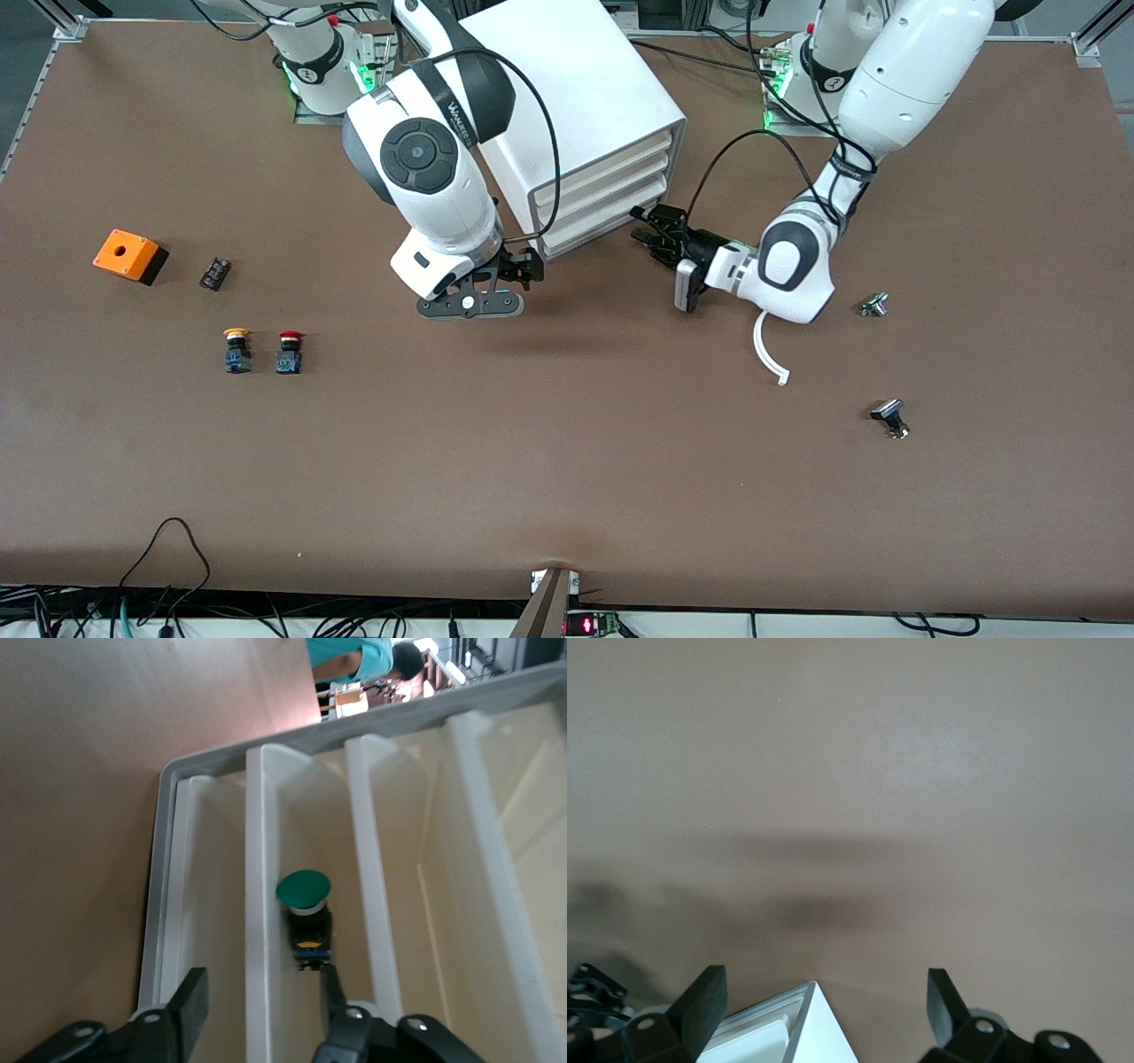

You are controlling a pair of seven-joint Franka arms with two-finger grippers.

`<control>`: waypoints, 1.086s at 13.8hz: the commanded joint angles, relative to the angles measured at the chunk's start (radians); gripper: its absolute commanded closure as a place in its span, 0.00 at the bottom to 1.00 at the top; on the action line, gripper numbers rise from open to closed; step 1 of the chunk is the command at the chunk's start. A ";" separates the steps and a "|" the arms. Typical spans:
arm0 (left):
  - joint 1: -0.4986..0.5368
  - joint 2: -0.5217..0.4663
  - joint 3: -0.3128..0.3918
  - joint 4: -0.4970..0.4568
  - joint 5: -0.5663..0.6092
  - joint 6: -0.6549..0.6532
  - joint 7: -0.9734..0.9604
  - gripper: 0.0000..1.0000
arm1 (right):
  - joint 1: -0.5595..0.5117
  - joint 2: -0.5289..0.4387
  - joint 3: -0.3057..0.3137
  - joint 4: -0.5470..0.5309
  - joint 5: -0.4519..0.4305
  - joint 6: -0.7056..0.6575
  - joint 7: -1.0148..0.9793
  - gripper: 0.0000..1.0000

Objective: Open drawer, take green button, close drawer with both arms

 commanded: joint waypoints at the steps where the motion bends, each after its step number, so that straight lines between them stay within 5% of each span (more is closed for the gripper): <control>1: -0.014 -0.013 -0.009 -0.039 -0.032 0.037 0.074 0.50 | 0.014 0.025 -0.009 0.043 0.015 -0.015 0.020 0.00; 11: -0.035 -0.018 -0.020 -0.091 -0.032 0.065 0.109 1.00 | 0.029 0.035 -0.009 0.099 0.016 -0.015 0.040 0.00; 15: 0.004 -0.021 -0.012 -0.071 -0.018 0.059 0.094 1.00 | 0.049 0.077 -0.011 0.153 0.010 -0.001 0.077 0.00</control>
